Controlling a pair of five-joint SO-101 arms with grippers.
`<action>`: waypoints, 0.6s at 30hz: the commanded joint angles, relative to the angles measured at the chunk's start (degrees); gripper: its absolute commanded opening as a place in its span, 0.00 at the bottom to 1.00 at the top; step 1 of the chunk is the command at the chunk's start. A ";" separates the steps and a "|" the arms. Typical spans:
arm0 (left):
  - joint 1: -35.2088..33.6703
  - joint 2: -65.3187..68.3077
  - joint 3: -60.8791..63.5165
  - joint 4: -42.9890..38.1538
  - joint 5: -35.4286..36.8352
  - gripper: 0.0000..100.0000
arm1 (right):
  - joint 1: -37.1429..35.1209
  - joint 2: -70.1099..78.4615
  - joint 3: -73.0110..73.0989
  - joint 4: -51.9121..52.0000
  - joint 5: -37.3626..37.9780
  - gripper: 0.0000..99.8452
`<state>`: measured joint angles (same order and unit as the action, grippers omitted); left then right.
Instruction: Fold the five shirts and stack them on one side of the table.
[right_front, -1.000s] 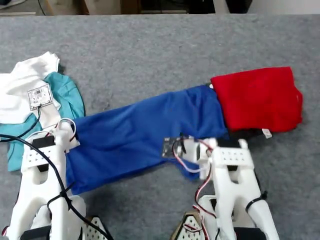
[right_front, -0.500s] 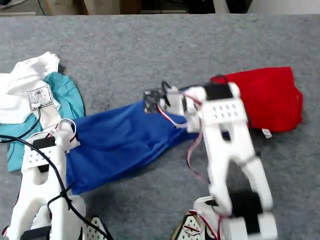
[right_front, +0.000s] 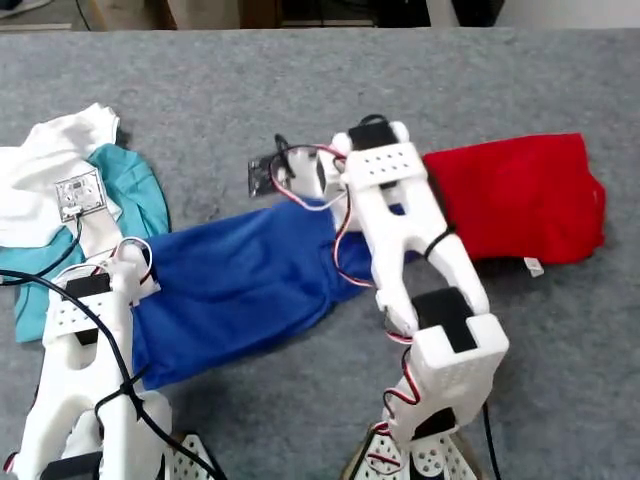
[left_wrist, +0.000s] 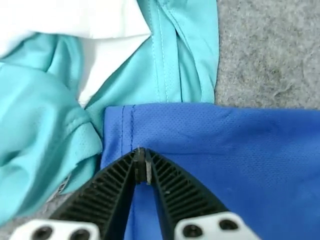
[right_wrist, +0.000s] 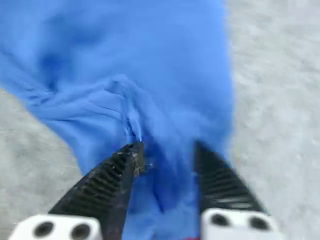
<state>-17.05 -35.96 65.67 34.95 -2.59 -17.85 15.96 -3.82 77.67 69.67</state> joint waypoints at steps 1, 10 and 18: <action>0.09 -1.36 -0.26 -0.62 0.62 0.02 | 2.42 -0.40 -6.90 0.70 -1.41 0.27; 0.09 -1.36 -0.26 -0.53 0.62 0.02 | 8.75 -4.35 -10.86 15.82 -2.99 0.03; -1.32 -1.80 -10.46 15.82 7.12 0.12 | 16.75 -12.26 -3.82 15.82 -12.75 0.00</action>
<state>-17.05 -36.66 63.56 40.75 0.66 -4.04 9.36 -9.19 93.23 59.74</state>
